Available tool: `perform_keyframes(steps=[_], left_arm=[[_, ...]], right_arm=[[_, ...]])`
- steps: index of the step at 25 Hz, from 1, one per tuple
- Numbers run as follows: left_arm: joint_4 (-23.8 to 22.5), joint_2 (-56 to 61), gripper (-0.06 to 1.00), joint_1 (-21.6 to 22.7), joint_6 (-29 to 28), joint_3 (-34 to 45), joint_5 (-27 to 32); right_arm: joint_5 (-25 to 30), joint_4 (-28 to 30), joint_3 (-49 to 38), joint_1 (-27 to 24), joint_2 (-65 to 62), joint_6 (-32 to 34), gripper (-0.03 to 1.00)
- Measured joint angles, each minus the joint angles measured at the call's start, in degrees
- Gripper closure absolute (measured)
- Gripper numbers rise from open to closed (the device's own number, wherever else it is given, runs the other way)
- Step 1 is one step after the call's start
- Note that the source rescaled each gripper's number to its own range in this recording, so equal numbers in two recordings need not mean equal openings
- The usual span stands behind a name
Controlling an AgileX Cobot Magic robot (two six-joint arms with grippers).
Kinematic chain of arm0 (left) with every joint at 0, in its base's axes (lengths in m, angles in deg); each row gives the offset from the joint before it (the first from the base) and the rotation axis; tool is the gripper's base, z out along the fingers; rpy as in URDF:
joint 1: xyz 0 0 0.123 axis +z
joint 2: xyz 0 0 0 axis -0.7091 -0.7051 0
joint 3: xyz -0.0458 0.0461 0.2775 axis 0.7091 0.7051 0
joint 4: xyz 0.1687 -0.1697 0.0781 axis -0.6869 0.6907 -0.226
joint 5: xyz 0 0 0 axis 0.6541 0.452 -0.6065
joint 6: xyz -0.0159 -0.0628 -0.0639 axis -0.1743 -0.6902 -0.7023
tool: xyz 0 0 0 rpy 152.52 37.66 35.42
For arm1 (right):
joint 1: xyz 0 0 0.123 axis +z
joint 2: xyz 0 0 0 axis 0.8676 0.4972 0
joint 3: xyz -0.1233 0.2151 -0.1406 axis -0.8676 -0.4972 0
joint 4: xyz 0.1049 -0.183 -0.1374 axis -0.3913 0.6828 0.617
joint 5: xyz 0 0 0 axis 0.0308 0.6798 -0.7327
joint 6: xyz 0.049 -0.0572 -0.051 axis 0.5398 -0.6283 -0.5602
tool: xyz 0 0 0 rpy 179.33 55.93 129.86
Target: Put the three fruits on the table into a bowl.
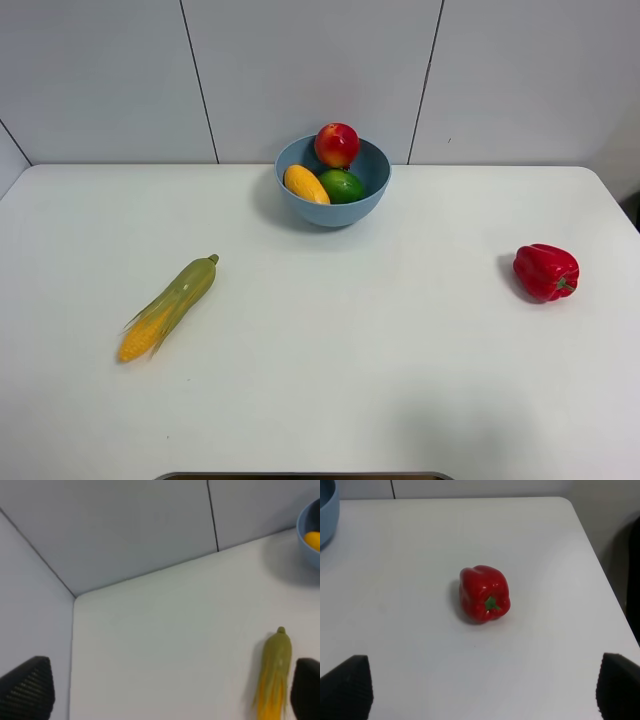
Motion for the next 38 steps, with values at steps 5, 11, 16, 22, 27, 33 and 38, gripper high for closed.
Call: perform_keyframes(steps=[5,11,16,22,27,33,38], left_arm=[[-0.05,9.69,-0.05,0.00,-7.51,8.69,0.16],[-0.06,20.63,-0.05,0.00,-11.85,22.03,0.16],[-0.06,29.95,-0.05,0.00,-17.06,33.64,-3.83],[-0.06,35.99,-0.05,0.00,-20.54,42.35,-4.95],[-0.06,36.07,-0.05,0.00,-21.66,44.80,-5.49],[-0.16,36.12,-0.05,0.00,-22.40,48.66,-6.16],[-0.23,36.12,-0.05,0.00,-22.82,50.39,-6.42]], right_arm=[[0.00,0.00,0.00,0.00,0.00,0.00,-0.03],[0.00,0.00,0.00,0.00,0.00,0.00,-0.03],[0.00,0.00,0.00,0.00,0.00,0.00,-0.03],[0.00,0.00,0.00,0.00,0.00,0.00,-0.03],[0.00,0.00,0.00,0.00,0.00,0.00,-0.03],[0.00,0.00,0.00,0.00,0.00,0.00,-0.03],[0.00,0.00,0.00,0.00,0.00,0.00,-0.03]])
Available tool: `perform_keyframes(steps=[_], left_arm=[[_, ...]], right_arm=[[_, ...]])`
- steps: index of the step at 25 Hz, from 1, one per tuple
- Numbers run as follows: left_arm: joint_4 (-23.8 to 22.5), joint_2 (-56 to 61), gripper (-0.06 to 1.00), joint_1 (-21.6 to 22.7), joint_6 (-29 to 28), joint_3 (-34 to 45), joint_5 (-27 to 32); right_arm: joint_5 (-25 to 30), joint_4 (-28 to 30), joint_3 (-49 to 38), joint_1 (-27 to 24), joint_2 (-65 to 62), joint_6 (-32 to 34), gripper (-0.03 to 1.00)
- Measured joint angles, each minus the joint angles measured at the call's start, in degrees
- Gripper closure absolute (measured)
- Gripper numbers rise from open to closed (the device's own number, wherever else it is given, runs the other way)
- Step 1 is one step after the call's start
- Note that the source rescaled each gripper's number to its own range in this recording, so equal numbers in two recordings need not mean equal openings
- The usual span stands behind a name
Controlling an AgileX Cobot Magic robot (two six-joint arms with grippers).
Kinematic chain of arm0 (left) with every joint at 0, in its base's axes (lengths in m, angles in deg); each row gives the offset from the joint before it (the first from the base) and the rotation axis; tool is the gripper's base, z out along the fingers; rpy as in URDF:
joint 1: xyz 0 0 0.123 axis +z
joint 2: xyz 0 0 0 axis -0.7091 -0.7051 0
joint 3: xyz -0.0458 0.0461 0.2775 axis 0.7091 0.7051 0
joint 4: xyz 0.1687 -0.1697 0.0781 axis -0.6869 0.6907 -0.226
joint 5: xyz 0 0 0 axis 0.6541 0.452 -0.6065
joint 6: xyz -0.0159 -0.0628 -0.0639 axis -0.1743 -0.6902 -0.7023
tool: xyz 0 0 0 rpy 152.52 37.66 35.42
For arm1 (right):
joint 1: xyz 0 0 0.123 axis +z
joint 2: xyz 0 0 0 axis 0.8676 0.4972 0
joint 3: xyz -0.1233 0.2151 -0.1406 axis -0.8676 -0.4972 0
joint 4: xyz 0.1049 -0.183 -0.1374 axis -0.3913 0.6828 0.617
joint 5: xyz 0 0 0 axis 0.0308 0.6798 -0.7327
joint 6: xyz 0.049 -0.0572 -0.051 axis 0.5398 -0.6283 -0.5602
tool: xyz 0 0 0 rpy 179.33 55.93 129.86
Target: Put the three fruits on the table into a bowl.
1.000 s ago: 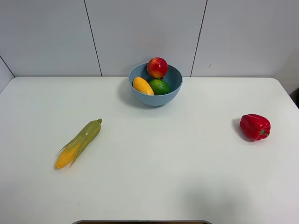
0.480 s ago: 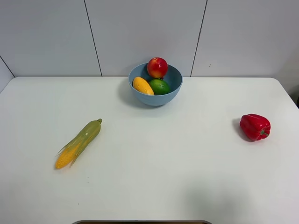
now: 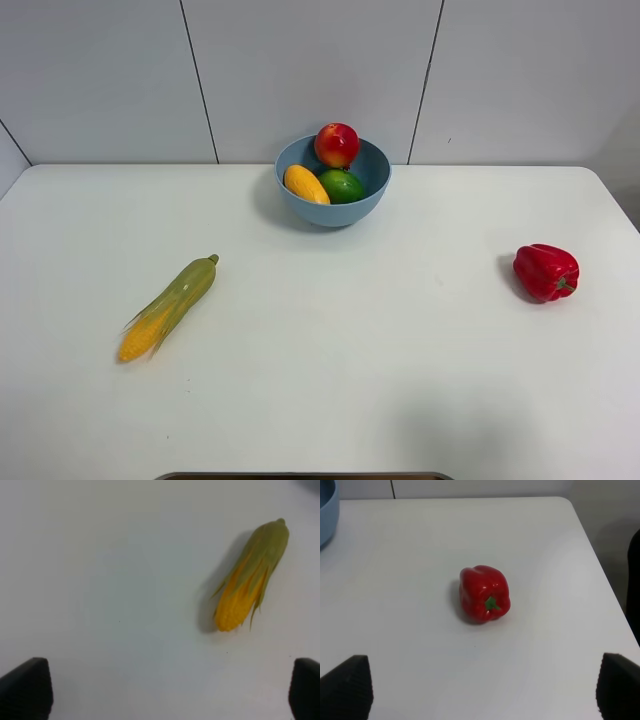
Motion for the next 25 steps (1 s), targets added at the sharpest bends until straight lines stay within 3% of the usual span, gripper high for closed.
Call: perform_keyframes(steps=[12,20,25], left_arm=[[-0.11,0.00,-0.05,0.55,-0.15,0.07,-0.12],[-0.11,0.00,-0.05,8.68,-0.15,0.07,-0.12],[-0.11,0.00,-0.05,10.00,-0.15,0.07,-0.12]], right_arm=[[0.00,0.00,0.00,0.00,0.00,0.00,-0.03],[0.00,0.00,0.00,0.00,0.00,0.00,-0.03],[0.00,0.00,0.00,0.00,0.00,0.00,-0.03]])
